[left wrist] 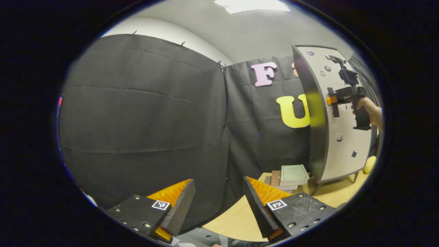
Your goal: Open the cabinet door with the right hand, grasp the bottle in the cabinet with the left hand and place it on the coaster, then close the cabinet door with the right hand.
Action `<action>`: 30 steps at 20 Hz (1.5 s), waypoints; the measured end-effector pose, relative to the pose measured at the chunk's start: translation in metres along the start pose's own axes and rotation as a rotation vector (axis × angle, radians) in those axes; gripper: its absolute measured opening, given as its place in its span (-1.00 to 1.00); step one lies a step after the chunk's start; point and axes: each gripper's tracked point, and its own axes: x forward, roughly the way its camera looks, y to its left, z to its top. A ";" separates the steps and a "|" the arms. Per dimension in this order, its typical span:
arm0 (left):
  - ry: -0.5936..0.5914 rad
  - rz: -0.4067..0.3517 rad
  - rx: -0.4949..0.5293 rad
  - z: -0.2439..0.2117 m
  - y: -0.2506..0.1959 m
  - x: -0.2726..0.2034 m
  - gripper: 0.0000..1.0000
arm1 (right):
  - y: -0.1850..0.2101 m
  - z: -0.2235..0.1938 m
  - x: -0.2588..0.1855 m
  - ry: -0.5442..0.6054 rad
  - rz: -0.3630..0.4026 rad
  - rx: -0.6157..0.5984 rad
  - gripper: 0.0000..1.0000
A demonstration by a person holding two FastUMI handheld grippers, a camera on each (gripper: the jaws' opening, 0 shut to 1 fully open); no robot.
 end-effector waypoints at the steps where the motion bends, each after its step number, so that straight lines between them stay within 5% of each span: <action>1: -0.002 0.000 0.001 -0.001 0.001 0.001 0.69 | -0.001 -0.003 0.002 0.016 -0.010 0.004 0.14; 3: -0.005 0.000 -0.002 0.000 0.002 0.001 0.69 | -0.007 -0.006 0.000 0.041 -0.040 0.009 0.04; 4: -0.005 -0.001 -0.005 0.000 0.003 0.001 0.69 | -0.006 -0.007 0.006 0.051 -0.041 0.017 -0.26; 6: -0.001 -0.006 -0.009 -0.001 0.002 0.003 0.74 | -0.006 -0.007 0.002 0.078 -0.036 0.007 -0.31; 12: -0.030 -0.040 -0.014 0.003 -0.003 0.006 0.70 | -0.004 -0.009 -0.008 0.130 0.060 0.013 -0.81; 20: -0.067 -0.161 -0.032 0.020 -0.022 0.006 0.70 | -0.003 -0.007 -0.041 0.154 0.203 0.032 -0.81; 30: -0.092 -0.323 -0.054 0.037 -0.115 0.000 0.69 | -0.012 -0.006 -0.046 0.182 0.299 0.028 -0.74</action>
